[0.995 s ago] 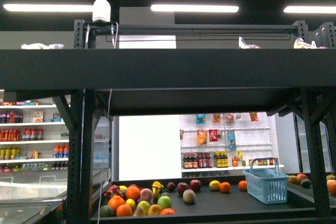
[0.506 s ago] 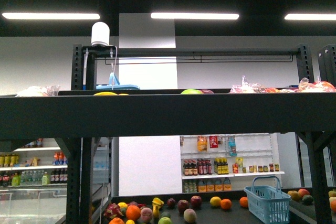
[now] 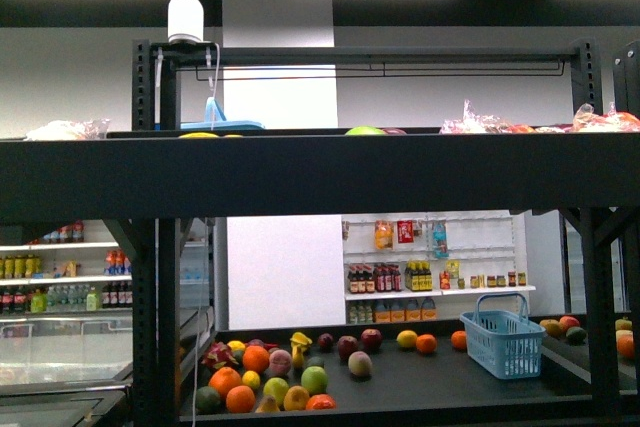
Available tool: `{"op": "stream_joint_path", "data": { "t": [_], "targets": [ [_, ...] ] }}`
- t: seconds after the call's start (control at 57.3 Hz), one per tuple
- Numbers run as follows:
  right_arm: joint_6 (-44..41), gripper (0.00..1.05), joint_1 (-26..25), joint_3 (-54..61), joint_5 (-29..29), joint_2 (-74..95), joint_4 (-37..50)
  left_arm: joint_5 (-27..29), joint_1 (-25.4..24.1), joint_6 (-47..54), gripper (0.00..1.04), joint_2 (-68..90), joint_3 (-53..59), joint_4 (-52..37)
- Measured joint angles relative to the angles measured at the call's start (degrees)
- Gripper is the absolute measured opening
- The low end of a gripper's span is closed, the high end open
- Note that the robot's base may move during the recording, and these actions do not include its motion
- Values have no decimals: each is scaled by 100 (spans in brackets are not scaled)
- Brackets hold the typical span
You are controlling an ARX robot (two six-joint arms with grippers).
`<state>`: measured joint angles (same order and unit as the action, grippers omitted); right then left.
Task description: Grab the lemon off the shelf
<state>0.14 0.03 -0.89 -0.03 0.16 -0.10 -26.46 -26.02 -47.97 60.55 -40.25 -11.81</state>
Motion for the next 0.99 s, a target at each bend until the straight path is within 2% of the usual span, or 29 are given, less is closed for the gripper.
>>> {"op": "stream_joint_path", "data": {
  "t": [0.401, 0.908, 0.995],
  "targets": [
    [2, 97, 0, 0, -2, 0, 0, -57, -586, -732, 97, 2293, -1770, 271],
    [0, 97, 0, 0, 0, 0, 0, 299, -621, -1115, 97, 3606, -2686, -96],
    [0, 97, 0, 0, 0, 0, 0, 417, -595, -1110, 85, 3700, -2767, -96]
  ]
}}
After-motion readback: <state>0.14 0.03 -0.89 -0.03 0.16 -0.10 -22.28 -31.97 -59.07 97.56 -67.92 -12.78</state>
